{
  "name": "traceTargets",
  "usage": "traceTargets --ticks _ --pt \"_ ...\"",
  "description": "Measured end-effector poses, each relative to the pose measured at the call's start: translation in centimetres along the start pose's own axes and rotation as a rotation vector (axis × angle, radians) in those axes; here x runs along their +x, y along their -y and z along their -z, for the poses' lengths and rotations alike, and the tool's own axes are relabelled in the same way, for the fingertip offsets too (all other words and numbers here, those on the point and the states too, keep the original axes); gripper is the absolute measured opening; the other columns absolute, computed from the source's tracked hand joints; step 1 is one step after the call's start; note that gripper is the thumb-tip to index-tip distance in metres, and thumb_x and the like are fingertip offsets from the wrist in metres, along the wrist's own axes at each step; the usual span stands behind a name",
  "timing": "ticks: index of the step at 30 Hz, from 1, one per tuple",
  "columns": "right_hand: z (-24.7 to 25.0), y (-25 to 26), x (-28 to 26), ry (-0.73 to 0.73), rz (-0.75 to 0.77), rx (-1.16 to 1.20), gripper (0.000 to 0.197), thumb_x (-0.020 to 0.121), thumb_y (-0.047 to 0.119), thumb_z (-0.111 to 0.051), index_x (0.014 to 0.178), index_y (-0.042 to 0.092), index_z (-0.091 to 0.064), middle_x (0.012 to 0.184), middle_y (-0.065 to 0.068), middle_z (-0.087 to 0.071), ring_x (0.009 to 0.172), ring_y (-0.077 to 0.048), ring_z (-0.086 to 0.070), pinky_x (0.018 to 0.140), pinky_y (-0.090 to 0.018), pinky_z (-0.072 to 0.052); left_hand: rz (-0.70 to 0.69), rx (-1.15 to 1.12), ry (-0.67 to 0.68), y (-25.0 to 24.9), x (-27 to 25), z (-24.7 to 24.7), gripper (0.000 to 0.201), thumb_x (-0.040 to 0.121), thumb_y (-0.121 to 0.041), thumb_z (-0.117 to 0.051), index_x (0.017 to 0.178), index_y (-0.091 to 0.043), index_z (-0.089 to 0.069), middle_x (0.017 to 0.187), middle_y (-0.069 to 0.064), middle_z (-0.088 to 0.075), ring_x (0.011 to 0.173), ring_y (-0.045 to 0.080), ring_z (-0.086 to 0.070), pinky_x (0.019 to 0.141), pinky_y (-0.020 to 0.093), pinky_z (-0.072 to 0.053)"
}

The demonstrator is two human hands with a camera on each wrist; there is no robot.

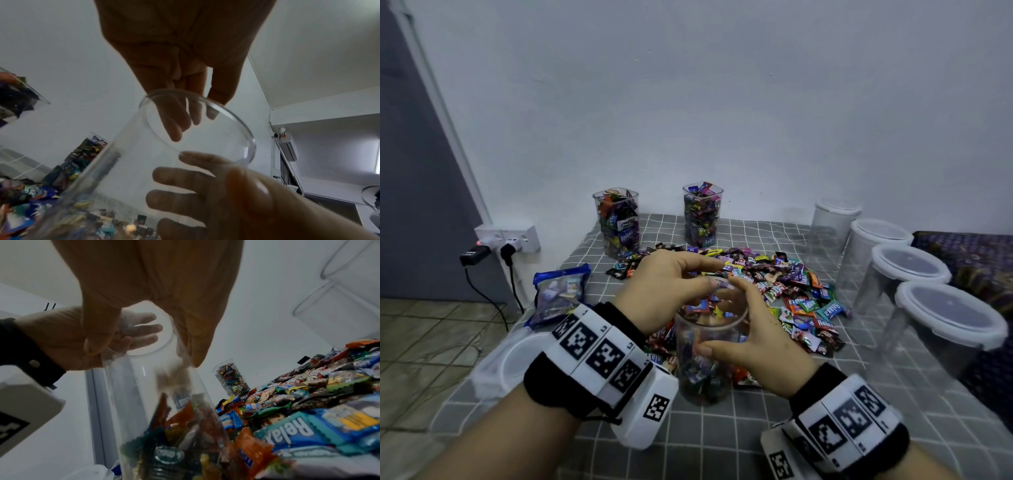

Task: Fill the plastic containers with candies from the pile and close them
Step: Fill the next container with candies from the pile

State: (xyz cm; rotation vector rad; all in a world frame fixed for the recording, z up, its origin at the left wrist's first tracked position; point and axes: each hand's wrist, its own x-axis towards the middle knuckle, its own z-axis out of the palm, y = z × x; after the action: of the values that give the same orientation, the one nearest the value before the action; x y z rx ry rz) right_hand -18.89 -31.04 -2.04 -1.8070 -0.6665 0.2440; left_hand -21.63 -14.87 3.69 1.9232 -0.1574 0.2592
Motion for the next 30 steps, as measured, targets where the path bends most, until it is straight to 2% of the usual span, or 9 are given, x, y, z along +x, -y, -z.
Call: traceTargets --ticks 5,8,11,13,16,21,24,28,30 --pt "0.2 -0.3 0.1 0.001 -0.004 -0.036 0.1 0.069 0.014 -0.082 0.144 0.021 -0.017 0.126 0.017 -0.044 0.106 0.023 -0.045 0.084 0.002 -0.036 -0.076 -0.1 -0.147 0.1 -0.4 0.1 0.025 0.086 -0.003 -0.061 0.088 -0.026 -0.07 0.087 0.002 -0.072 0.08 0.013 -0.066 0.068 0.026 -0.056" --pt "0.4 -0.3 0.1 0.025 -0.031 -0.094 0.109 0.07 0.018 -0.081 0.147 0.027 -0.004 0.129 0.013 -0.04 0.112 0.014 -0.044 0.088 0.0 -0.036 -0.077 -0.143 -0.263 0.2 -0.4 1.0 0.024 0.088 -0.003 -0.058 0.086 -0.024 -0.069 0.081 -0.007 -0.069 0.077 0.006 -0.064 0.062 0.019 -0.053" --pt "1.3 -0.3 0.1 0.116 -0.047 -0.196 0.112 0.071 0.023 -0.082 0.146 0.032 0.0 0.13 0.018 -0.037 0.122 0.001 -0.043 0.102 -0.015 -0.037 0.02 -0.073 -0.31 1.5 0.1 2.4 0.022 0.089 -0.008 -0.057 0.088 -0.028 -0.065 0.086 -0.009 -0.067 0.078 0.003 -0.061 0.065 0.021 -0.052" --pt "2.2 -0.6 0.4 0.191 -0.038 -0.332 0.105 0.065 0.033 -0.081 0.145 0.033 -0.013 0.136 0.018 -0.039 0.126 -0.001 -0.04 0.108 -0.025 -0.035 0.126 0.031 -0.295 3.2 0.6 3.4 0.016 0.089 -0.015 -0.059 0.093 -0.029 -0.064 0.095 -0.007 -0.066 0.088 0.01 -0.061 0.076 0.031 -0.049" --pt "3.8 -1.5 1.1 0.223 -0.144 -0.604 0.101 0.066 0.045 -0.073 0.148 0.026 -0.018 0.15 0.004 -0.031 0.136 -0.013 -0.03 0.112 -0.036 -0.03 0.322 0.217 -0.24 5.7 1.4 4.0 0.026 0.088 -0.025 -0.061 0.113 -0.02 -0.061 0.113 0.001 -0.064 0.098 0.017 -0.057 0.08 0.029 -0.042" --pt "6.5 -3.3 3.1 -0.025 -0.477 -0.83 0.088 0.082 0.046 -0.065 0.148 0.012 -0.017 0.15 -0.01 -0.027 0.136 -0.026 -0.029 0.111 -0.037 -0.03 0.607 0.455 -0.131 8.8 2.6 3.8 0.053 0.087 -0.04 -0.06 0.131 -0.012 -0.05 0.131 0.01 -0.053 0.117 0.026 -0.052 0.094 0.031 -0.043" --pt "7.2 -4.6 4.0 -0.051 -0.645 -0.908 0.086 0.082 0.055 -0.06 0.144 0.01 -0.023 0.148 -0.014 -0.031 0.133 -0.029 -0.035 0.107 -0.039 -0.036 0.69 0.565 -0.082 10.3 3.3 3.5 0.064 0.084 -0.047 -0.061 0.137 -0.015 -0.044 0.136 0.013 -0.05 0.12 0.03 -0.05 0.099 0.037 -0.043" --pt "7.2 -5.8 4.6 -0.054 -0.759 -0.946 0.084 0.082 0.061 -0.055 0.141 0.008 -0.026 0.141 -0.016 -0.041 0.124 -0.03 -0.047 0.097 -0.036 -0.044 0.718 0.682 0.001 11.2 3.8 3.1 0.052 0.086 -0.049 -0.058 0.124 -0.014 -0.053 0.129 0.01 -0.055 0.117 0.03 -0.051 0.099 0.032 -0.04" --pt "7.0 -6.1 4.8 -0.023 -0.801 -0.934 0.086 0.085 0.062 -0.051 0.144 0.007 -0.02 0.14 -0.014 -0.044 0.124 -0.028 -0.049 0.093 -0.033 -0.044 0.753 0.724 0.026 11.4 3.9 2.8 0.058 0.087 -0.053 -0.053 0.129 -0.014 -0.047 0.135 0.011 -0.049 0.122 0.03 -0.047 0.097 0.03 -0.039"
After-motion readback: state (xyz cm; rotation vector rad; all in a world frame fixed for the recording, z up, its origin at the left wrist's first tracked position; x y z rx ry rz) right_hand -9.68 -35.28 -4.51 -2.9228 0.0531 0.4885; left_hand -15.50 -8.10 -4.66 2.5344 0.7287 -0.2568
